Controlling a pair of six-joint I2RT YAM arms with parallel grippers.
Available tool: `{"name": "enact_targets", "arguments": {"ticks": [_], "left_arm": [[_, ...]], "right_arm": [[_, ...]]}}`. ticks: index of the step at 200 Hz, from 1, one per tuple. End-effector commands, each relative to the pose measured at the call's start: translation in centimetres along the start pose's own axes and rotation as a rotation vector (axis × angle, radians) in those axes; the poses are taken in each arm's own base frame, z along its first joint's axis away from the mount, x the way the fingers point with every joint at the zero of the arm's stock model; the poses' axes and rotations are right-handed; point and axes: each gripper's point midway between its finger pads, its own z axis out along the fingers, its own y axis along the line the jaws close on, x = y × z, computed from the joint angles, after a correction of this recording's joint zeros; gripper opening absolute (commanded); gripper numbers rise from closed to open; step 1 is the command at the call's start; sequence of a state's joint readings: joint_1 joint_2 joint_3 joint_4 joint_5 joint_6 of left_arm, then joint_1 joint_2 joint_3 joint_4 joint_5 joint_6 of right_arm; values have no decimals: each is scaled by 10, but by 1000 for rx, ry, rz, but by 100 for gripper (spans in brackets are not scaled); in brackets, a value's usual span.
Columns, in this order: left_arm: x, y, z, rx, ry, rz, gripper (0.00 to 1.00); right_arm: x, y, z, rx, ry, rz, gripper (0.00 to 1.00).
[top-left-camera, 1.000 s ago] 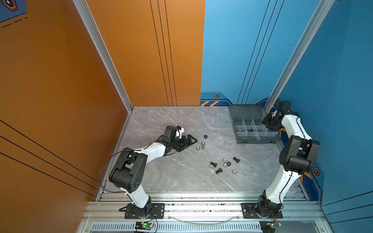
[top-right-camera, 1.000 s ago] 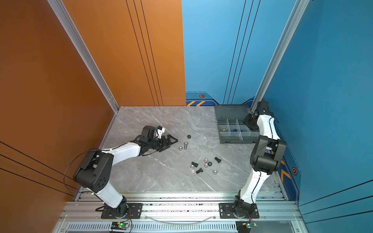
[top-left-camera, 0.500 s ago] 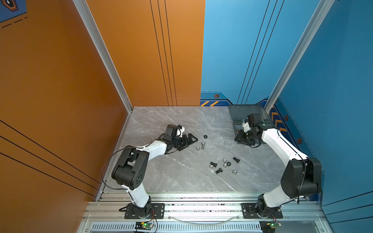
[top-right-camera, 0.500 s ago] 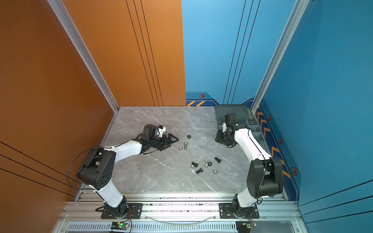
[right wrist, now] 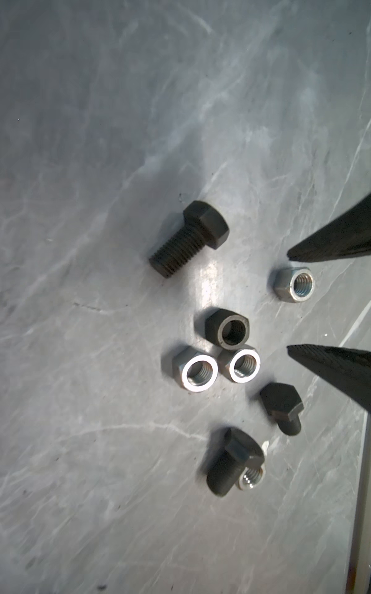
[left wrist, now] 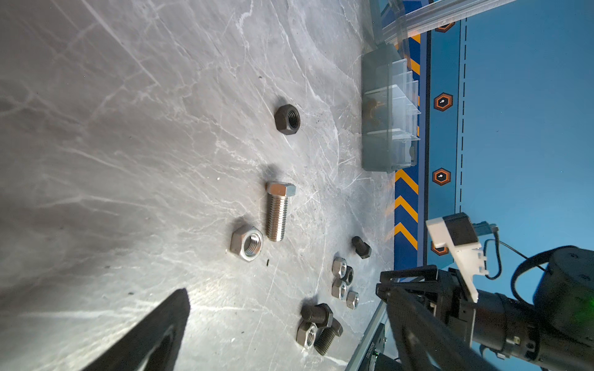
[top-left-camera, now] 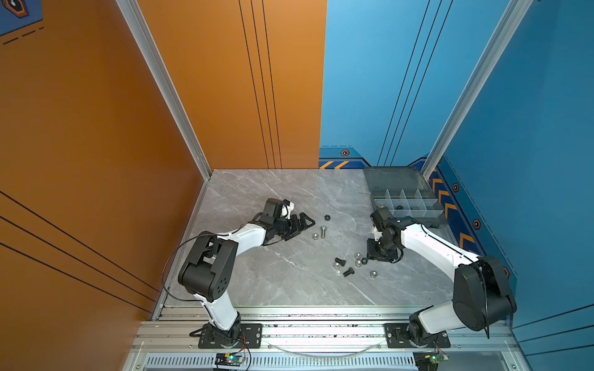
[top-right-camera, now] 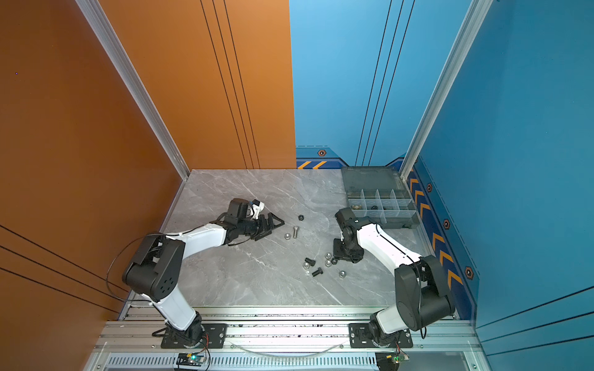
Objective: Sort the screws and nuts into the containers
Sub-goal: 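Move the right gripper back over the pile to another black hex nut, then lower the open right gripper around the black hex nut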
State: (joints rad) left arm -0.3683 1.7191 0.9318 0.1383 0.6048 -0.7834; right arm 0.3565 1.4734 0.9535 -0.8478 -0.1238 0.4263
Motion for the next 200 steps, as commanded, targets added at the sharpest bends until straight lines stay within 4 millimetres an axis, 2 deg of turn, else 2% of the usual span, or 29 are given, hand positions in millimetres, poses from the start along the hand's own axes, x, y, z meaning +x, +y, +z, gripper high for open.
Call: {"name": "enact_targets", "arguments": {"ticks": [1, 36, 108, 200], "left_arm": [[8, -1, 4, 1, 30, 4, 98], [11, -2, 5, 3, 37, 7, 98], [14, -2, 4, -2, 37, 9, 98], [16, 1, 3, -11, 39, 6, 98]], "right_arm": [[12, -10, 0, 71, 10, -24, 45], [17, -16, 7, 134, 26, -57, 45], [18, -3, 27, 131, 45, -92, 46], [12, 5, 40, 144, 48, -92, 47]]}}
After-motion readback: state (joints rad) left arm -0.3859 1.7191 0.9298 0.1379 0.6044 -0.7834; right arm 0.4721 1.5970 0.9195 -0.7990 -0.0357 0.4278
